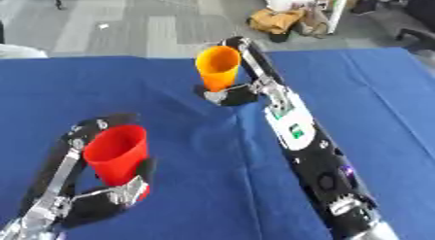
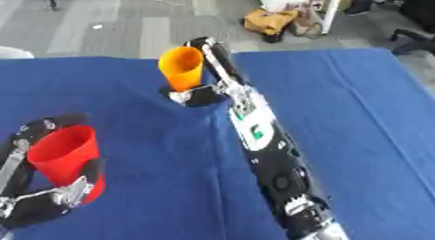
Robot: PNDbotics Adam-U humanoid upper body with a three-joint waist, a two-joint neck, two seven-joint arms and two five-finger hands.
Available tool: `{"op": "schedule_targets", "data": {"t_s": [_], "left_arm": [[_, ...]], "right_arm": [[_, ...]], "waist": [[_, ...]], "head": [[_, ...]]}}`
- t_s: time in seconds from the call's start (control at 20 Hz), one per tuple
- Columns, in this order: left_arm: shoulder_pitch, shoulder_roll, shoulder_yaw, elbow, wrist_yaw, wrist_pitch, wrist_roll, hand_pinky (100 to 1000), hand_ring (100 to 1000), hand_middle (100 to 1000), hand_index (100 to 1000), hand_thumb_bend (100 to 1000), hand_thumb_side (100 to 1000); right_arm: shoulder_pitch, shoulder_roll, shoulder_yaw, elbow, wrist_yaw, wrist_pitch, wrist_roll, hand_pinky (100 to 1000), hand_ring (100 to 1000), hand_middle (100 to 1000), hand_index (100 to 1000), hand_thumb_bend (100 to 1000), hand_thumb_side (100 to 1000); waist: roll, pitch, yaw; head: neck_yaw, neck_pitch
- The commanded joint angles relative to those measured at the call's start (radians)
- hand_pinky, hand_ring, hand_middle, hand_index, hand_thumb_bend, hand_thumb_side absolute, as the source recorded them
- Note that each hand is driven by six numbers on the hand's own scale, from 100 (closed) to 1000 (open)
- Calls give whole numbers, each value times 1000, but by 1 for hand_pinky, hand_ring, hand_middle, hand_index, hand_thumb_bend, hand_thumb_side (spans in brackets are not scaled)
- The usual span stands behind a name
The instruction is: Pour the contents of one cup into another cup.
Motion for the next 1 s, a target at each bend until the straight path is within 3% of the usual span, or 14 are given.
{"op": "schedule_targets", "data": {"t_s": [0.05,0.35,0.6,0.85,1.0], "left_arm": [[-17,10,-3,1,-11,-7,-8,100,369,437,807,100,342],[-33,4,-7,20,-23,-15,-20,100,369,436,807,100,335],[-56,-2,-22,36,-37,-27,-41,100,369,435,803,100,323],[-82,-12,-38,59,-55,-41,-62,100,369,434,802,100,316],[-92,-19,-43,75,-65,-49,-64,100,369,434,803,100,315]], "right_arm": [[-33,-24,19,-55,0,-23,4,398,145,244,314,436,100],[-47,-29,58,-129,4,-53,17,397,153,248,316,313,100],[-64,-26,89,-165,74,-99,21,400,165,255,320,128,109],[-72,-16,115,-182,162,-159,2,400,175,259,321,100,194],[-73,-13,132,-203,215,-196,-17,399,187,264,322,100,292]], "waist": [[0,-22,-1],[-4,-24,-1],[-8,-26,0],[-11,-26,0],[-13,-26,1]], "head": [[-4,-16],[-5,-19],[-7,-21],[-7,-24],[-8,-27]]}}
